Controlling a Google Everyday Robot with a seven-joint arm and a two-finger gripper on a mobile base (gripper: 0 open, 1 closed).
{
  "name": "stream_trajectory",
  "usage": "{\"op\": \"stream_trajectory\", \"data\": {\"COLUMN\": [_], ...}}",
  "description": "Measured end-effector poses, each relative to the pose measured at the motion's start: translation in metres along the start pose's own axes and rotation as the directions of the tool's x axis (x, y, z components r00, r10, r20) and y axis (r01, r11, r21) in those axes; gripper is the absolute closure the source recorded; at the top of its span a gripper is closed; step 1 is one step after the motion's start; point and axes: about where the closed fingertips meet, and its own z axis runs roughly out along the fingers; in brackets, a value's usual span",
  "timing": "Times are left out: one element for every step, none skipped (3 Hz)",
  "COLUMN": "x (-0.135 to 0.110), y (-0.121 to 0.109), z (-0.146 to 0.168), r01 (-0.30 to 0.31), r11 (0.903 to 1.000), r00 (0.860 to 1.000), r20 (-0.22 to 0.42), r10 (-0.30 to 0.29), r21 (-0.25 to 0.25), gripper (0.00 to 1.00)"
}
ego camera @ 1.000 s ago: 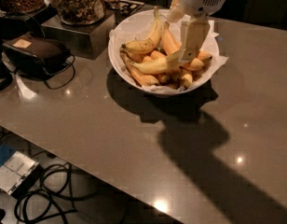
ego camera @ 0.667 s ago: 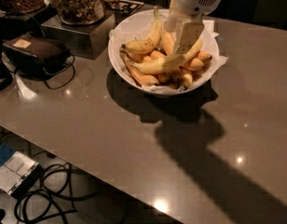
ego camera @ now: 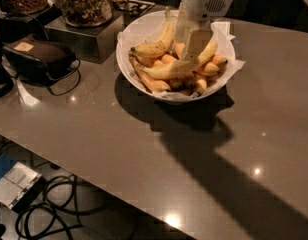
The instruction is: Pick banana from white bowl
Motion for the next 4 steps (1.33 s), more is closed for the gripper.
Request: {"op": "stream_trajectory", "data": {"x": [-0.002,-0.005,-0.005,-0.005], "y": [0.005,0.008,0.008,0.004], "z": [0.009,0.016,0.022,0.029], "r01": [0.008,0.015,0.032,0.046], "r11": [0.9997,0.9991,0.9981,0.9971], "r00": [1.0,1.0,0.999,0.998], "r20": [-0.003,-0.006,-0.02,-0.032], "r10": [-0.008,-0.016,-0.033,-0.048], "r21": [-0.024,-0.04,-0.052,-0.061], "gripper": [0.51,0.47,0.41,0.41]}}
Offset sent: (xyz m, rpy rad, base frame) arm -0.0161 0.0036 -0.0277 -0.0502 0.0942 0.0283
